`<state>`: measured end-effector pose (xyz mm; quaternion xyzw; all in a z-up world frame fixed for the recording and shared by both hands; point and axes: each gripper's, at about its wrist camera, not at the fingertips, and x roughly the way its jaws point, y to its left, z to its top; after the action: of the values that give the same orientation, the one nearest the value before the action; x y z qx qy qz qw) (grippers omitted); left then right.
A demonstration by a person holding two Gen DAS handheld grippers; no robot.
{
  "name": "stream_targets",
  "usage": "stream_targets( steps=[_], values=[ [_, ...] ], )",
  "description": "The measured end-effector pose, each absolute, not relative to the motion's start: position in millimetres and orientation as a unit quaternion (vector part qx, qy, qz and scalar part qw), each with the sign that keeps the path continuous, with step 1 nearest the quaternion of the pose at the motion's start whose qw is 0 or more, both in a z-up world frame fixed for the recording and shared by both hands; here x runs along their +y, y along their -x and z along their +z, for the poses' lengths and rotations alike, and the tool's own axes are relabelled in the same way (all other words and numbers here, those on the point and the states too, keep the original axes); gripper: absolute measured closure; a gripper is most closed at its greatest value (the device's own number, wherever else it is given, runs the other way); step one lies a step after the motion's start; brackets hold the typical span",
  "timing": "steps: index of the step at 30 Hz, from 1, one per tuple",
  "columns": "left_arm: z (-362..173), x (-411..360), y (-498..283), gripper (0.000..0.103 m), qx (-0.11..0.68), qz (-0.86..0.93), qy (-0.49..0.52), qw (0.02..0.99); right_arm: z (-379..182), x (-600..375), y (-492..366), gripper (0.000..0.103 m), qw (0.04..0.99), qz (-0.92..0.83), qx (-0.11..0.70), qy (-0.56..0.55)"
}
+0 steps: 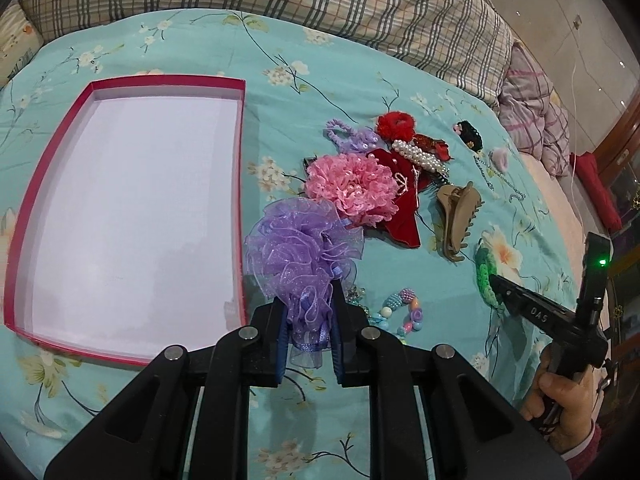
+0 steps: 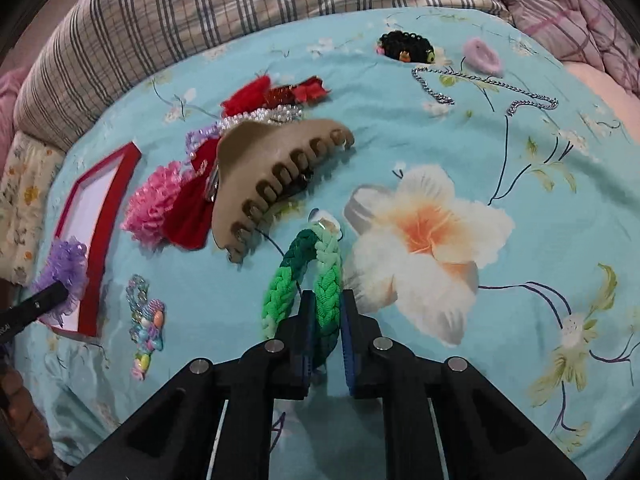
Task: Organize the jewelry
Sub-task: 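Carry both items into the white box and open both tools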
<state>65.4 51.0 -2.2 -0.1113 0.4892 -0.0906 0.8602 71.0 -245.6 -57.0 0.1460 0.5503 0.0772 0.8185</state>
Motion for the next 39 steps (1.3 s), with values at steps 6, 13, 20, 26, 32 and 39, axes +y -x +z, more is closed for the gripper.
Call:
stream_targets(
  steps=[6,13,20,26,32,39],
  values=[
    [4.3,66.6,-61.2,0.088,0.481,-0.081,0.118,0.865,-23.1,-232.5,-70.7,0.093,0.840,0.102,0.513,-0.143],
    [11.9,91.8,-56.0,0.088,0.470,-0.062,0.127,0.871,4.5,-197.2,-76.8,0.093,0.849,0.140,0.492,-0.131],
    [13.7,123.1,-51.3,0.088,0.466,-0.034,0.134,0.874,15.9,-141.5,-85.6,0.093,0.838,0.207,0.487,-0.131],
    [9.9,158.6,-49.5,0.088,0.465,-0.004,0.144,0.874,20.6,-74.8,-88.3,0.093,0.821,0.272,0.487,-0.120],
    [2.1,187.6,-49.9,0.088,0.465,0.018,0.155,0.872,17.6,-16.2,-90.8,0.093,0.803,0.318,0.492,-0.111],
    [-14.8,210.4,-55.5,0.088,0.472,0.033,0.167,0.865,3.0,26.7,-99.4,0.093,0.787,0.339,0.506,-0.103]
  ],
)
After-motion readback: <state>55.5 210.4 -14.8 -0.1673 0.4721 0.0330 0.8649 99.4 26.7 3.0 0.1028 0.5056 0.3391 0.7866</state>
